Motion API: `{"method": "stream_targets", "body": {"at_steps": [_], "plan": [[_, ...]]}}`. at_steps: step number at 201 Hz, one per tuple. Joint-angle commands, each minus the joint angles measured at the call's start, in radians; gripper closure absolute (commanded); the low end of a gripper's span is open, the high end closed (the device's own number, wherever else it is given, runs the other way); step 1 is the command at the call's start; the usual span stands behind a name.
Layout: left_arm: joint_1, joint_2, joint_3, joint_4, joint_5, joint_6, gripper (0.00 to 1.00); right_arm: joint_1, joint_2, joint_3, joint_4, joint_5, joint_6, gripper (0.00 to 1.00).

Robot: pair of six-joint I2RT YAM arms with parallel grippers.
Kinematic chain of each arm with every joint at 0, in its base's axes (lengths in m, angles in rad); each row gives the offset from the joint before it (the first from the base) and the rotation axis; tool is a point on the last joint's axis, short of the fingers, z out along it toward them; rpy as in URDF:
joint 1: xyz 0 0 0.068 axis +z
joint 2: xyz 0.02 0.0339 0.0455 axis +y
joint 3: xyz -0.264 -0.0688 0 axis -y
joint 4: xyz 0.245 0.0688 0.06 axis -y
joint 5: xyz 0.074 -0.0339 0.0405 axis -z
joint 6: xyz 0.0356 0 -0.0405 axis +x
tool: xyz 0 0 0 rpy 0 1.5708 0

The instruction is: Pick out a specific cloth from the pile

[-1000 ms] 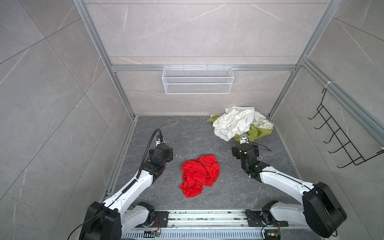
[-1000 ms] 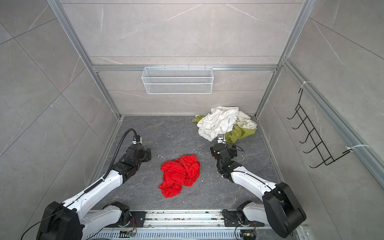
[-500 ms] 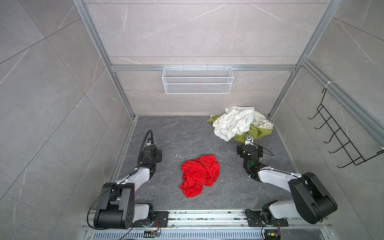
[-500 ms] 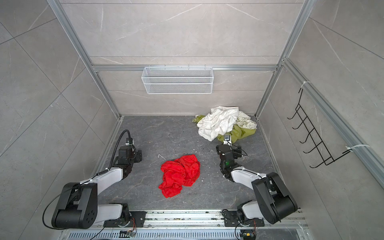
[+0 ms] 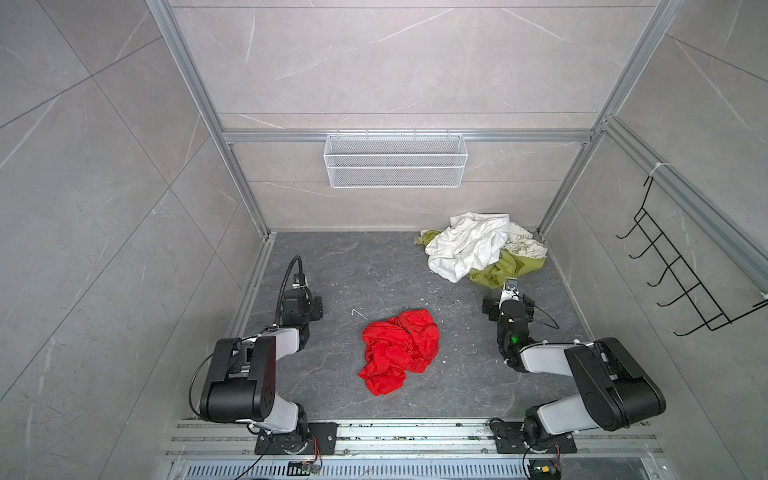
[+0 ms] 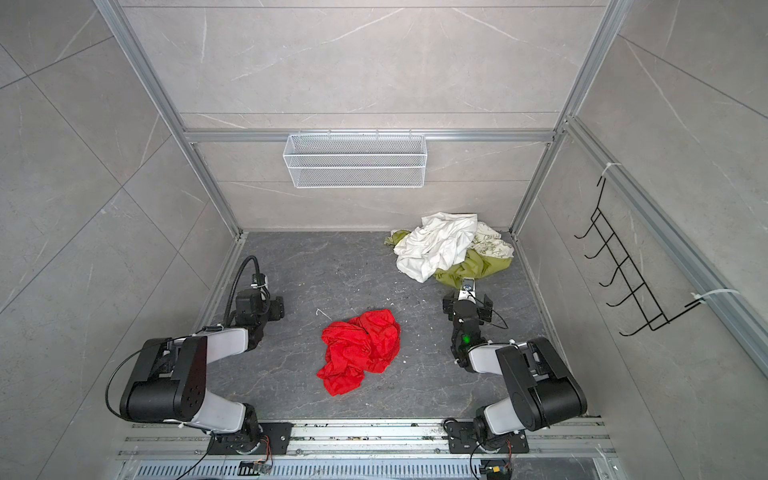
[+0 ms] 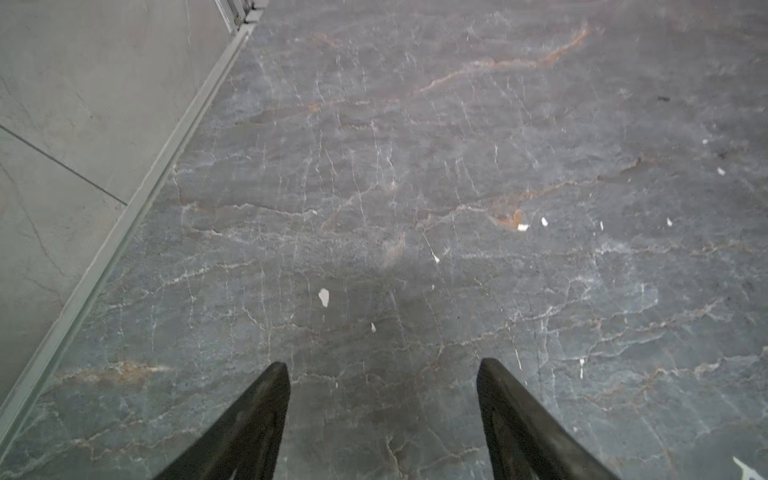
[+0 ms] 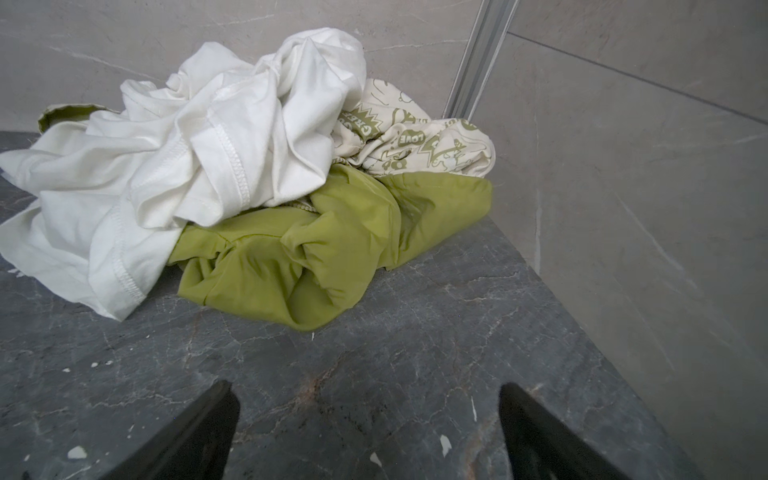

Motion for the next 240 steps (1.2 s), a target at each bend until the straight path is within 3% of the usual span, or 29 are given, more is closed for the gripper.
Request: {"method": "stream_targets", "body": {"at_steps": [1,24,39,54,67,101,138,148,240], "plan": [[0.019,-0.034,-0.07,0.173,0.062,-0.007,0.25,-0.045,-0.023,-0.028,0.058,-0.101,0.059,0.0],[0.026,-0.017,-0.125,0.278,0.096,0.001,0.26,-0.073,0.0,-0.036,0.079,-0.158,0.07,0.0],[0.027,-0.009,-0.131,0.297,0.1,0.004,0.26,-0.079,0.065,-0.051,0.199,-0.155,0.061,0.0],[0.026,-0.006,-0.135,0.307,0.102,0.004,0.25,-0.086,0.027,-0.04,0.1,-0.174,0.082,0.0],[0.025,0.0,-0.14,0.323,0.102,0.003,0.24,-0.097,0.046,-0.046,0.15,-0.183,0.085,0.0],[0.04,0.002,-0.126,0.297,0.116,-0.006,0.15,-0.125,0.042,0.008,0.033,-0.239,0.099,0.0],[0.055,0.003,-0.12,0.287,0.144,-0.013,0.08,-0.128,0.042,0.008,0.034,-0.244,0.1,0.0],[0.054,0.003,-0.12,0.287,0.144,-0.014,0.0,-0.129,0.042,0.007,0.035,-0.243,0.099,0.0],[0.07,0.005,-0.115,0.28,0.169,-0.022,0.01,-0.129,0.043,0.01,0.033,-0.238,0.09,0.0]]}}
